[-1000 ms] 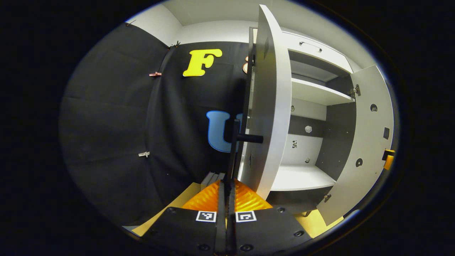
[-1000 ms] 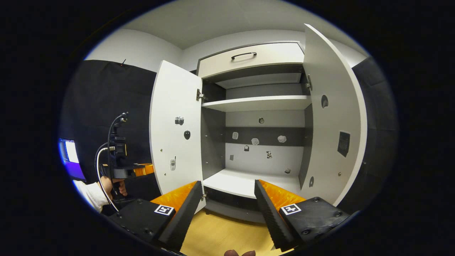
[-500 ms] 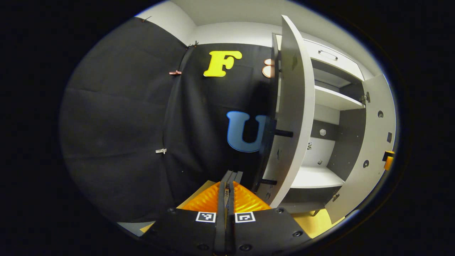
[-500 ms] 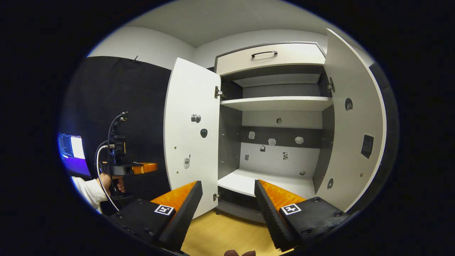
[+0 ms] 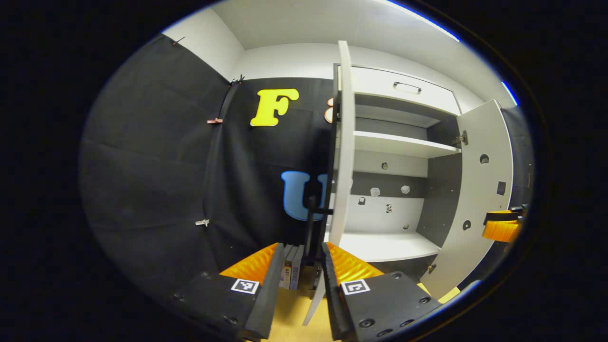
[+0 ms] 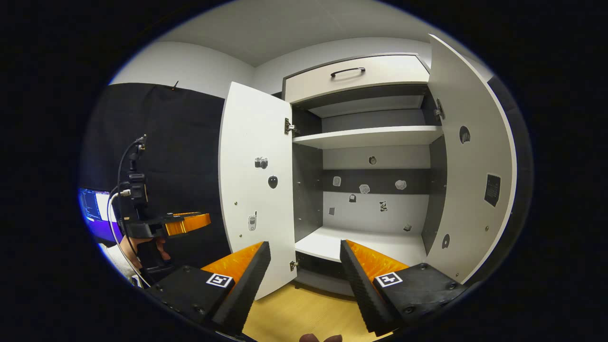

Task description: Open the right door of the double-door shoe cabinet with the right hand, and open the left door with the left hand.

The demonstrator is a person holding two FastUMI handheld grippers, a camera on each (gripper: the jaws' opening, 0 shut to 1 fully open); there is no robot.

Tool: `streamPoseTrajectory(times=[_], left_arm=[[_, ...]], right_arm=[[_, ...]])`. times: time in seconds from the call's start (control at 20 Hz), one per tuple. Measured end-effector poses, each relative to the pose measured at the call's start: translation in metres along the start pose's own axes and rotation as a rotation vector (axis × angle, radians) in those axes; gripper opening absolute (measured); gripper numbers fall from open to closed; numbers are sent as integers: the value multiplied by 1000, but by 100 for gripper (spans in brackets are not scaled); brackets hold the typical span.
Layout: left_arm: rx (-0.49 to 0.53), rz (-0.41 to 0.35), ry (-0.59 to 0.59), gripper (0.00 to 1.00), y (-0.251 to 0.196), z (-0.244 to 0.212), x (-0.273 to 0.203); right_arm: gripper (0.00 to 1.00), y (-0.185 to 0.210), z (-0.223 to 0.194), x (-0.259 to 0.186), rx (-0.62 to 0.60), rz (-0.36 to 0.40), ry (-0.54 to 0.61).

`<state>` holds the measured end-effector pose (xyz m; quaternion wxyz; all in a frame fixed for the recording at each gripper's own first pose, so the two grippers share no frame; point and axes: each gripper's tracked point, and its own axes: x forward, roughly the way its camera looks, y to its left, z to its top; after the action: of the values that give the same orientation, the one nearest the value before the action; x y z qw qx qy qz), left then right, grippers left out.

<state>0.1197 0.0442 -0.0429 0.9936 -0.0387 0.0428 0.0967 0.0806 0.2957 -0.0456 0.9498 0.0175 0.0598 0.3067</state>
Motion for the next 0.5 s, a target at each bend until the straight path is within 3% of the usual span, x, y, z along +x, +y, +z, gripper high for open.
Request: streamPoseTrajectory(times=[0.1, 0.2, 0.35, 0.4, 0.5], left_arm=[[21, -23, -11, 53, -19, 8, -4], [37, -48, -30, 73, -38, 18, -8], [47, -86, -68, 83, -65, 31, -15], [50, -95, -72, 92, -72, 33, -16], [55, -105, -74, 95, -80, 35, -18]], right_arm=[[93, -6, 3, -1, 16, -19, -2], [94, -14, 7, 1, 29, -47, -5], [95, -32, 10, 2, 37, -111, 7], [96, -40, 11, 3, 38, -145, 9], [97, -58, 10, 2, 45, -212, 17]])
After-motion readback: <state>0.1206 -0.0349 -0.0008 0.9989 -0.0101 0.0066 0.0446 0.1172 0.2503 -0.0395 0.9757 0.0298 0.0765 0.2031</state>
